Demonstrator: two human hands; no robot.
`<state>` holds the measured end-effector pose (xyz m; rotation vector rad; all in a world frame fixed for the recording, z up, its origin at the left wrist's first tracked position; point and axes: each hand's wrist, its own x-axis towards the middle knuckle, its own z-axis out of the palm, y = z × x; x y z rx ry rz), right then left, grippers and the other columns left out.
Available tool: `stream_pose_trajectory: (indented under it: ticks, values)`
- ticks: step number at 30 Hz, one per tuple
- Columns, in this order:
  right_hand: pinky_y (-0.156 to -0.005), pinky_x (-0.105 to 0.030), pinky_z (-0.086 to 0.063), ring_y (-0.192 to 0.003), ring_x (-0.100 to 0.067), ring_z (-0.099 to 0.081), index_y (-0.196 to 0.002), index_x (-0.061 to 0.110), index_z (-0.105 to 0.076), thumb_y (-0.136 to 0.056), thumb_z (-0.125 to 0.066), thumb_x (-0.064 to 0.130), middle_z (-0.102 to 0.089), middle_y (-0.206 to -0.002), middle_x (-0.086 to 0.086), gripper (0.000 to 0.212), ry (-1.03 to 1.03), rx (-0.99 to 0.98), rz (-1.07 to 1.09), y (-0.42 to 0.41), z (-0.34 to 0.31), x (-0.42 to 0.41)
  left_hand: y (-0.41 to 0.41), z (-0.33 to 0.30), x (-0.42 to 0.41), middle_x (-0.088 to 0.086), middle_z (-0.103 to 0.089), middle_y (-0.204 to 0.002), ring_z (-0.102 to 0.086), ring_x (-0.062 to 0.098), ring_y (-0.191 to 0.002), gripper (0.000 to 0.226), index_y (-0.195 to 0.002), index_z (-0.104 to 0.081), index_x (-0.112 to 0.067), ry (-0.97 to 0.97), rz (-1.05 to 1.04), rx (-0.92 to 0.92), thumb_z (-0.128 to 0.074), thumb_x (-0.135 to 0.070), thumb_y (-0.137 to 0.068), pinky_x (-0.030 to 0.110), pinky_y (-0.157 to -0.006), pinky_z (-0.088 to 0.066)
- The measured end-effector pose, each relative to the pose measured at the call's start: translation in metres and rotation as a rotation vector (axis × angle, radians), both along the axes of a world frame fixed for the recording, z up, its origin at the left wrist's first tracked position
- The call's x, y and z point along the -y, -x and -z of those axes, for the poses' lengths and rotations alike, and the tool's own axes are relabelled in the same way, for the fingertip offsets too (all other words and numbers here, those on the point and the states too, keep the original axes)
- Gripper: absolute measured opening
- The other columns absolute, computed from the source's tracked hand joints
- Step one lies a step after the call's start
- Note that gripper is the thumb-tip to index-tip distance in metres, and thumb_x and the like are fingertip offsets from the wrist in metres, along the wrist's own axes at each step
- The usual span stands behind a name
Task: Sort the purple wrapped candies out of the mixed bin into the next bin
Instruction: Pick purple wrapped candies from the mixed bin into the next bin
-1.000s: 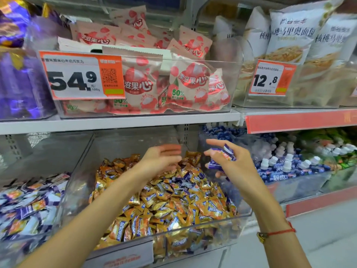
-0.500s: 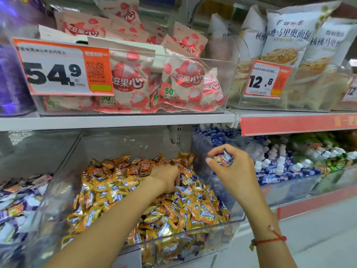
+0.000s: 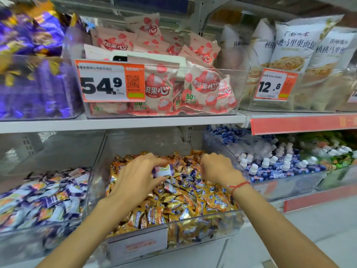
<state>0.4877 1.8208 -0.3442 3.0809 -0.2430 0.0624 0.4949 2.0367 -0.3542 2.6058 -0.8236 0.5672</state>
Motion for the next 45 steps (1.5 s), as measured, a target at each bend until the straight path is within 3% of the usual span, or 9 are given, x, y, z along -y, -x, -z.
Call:
stream_pose_trajectory:
  ticks: [3,6,10,14,20,25,30,36,45]
  values:
    - [-0.094,-0.037,-0.046,-0.121,-0.028,-0.054,-0.136,0.010,-0.046,-0.088,-0.067,0.038,-0.054,-0.133,-0.010,0.059,0.134,-0.256,0.060,-0.016,0.013,-0.011,0.005,-0.001,-0.010,-0.015,-0.055,-0.110,-0.053,0.009,-0.104,0.037,-0.127,-0.057,-0.035,-0.046,-0.056,-0.021,-0.057,-0.047,-0.092,0.025,-0.067,-0.039]
    - [-0.087,-0.036,-0.050,-0.109,-0.028,-0.061,-0.127,0.007,-0.051,-0.088,-0.066,0.021,-0.059,-0.127,-0.012,0.044,0.038,-0.282,0.045,-0.030,0.020,-0.014,0.009,-0.003,-0.017,-0.017,-0.056,-0.115,-0.055,0.008,-0.107,0.039,-0.130,-0.053,-0.036,-0.056,-0.057,-0.038,-0.054,-0.048,-0.094,0.023,-0.067,-0.037]
    - [-0.061,-0.030,-0.048,-0.067,-0.016,-0.058,-0.076,0.011,-0.065,-0.080,-0.076,0.038,-0.067,-0.083,-0.005,0.030,-0.359,-0.166,-0.014,-0.026,0.008,-0.007,0.012,-0.005,-0.025,-0.016,-0.063,-0.113,-0.060,0.008,-0.101,0.043,-0.134,-0.049,-0.037,0.016,-0.056,-0.098,-0.054,-0.049,-0.093,0.024,-0.068,-0.038]
    - [-0.051,-0.015,-0.039,-0.046,-0.002,-0.047,-0.080,0.008,-0.069,-0.090,-0.065,0.031,-0.066,-0.069,-0.004,0.026,-0.967,0.053,-0.080,0.007,-0.013,-0.020,0.020,-0.009,-0.020,-0.015,-0.059,-0.086,-0.058,0.012,-0.082,0.041,-0.136,-0.044,-0.037,0.120,-0.023,-0.122,-0.046,-0.050,-0.097,0.028,-0.064,-0.038]
    - [-0.043,-0.021,-0.031,-0.044,-0.013,-0.040,-0.076,0.014,-0.054,-0.092,-0.051,0.013,-0.048,-0.061,-0.008,0.017,-1.170,0.178,-0.178,0.034,-0.022,-0.077,0.064,-0.027,-0.073,-0.018,-0.051,-0.074,-0.048,0.003,-0.070,0.010,-0.097,-0.045,-0.035,0.382,-0.057,-0.001,-0.039,-0.043,-0.098,0.028,-0.062,-0.034]
    - [-0.063,-0.019,-0.042,-0.067,-0.006,-0.053,-0.087,0.017,-0.059,-0.087,-0.063,0.011,-0.060,-0.078,0.008,0.007,-1.008,0.273,-0.687,0.025,-0.034,-0.181,0.064,-0.022,-0.176,-0.008,-0.047,-0.079,-0.043,0.020,-0.077,0.013,-0.087,-0.038,-0.031,0.449,-0.419,0.081,-0.040,-0.023,-0.098,0.036,-0.066,-0.028]
    - [-0.078,-0.036,-0.041,-0.106,-0.027,-0.052,-0.115,0.017,-0.052,-0.088,-0.061,0.026,-0.052,-0.113,-0.004,0.030,-0.424,0.298,-0.805,-0.018,-0.011,-0.286,0.025,-0.006,-0.250,0.015,-0.055,-0.111,-0.045,0.031,-0.101,0.030,-0.125,-0.052,-0.010,0.263,-0.599,-0.114,-0.045,-0.020,-0.098,0.040,-0.082,-0.034]
    - [-0.116,-0.055,0.005,-0.147,-0.033,0.010,-0.155,0.023,0.002,-0.093,-0.053,0.052,0.010,-0.161,-0.008,0.087,-0.080,-0.258,-0.696,-0.033,0.002,-0.297,0.022,0.001,-0.273,0.000,-0.044,-0.146,-0.039,0.023,-0.133,0.054,-0.148,-0.034,-0.026,0.095,-0.497,-0.294,-0.052,-0.030,-0.097,0.039,-0.103,-0.038]
    - [-0.106,-0.009,-0.015,-0.133,0.002,-0.026,-0.134,0.037,-0.050,-0.097,-0.048,0.043,-0.041,-0.140,0.019,0.037,-0.313,0.343,-0.739,0.064,-0.017,-0.146,0.047,-0.035,-0.147,-0.028,-0.058,-0.102,-0.054,-0.003,-0.094,0.021,-0.111,-0.061,-0.040,0.389,-0.143,0.066,-0.055,-0.029,-0.094,0.027,-0.082,-0.046]
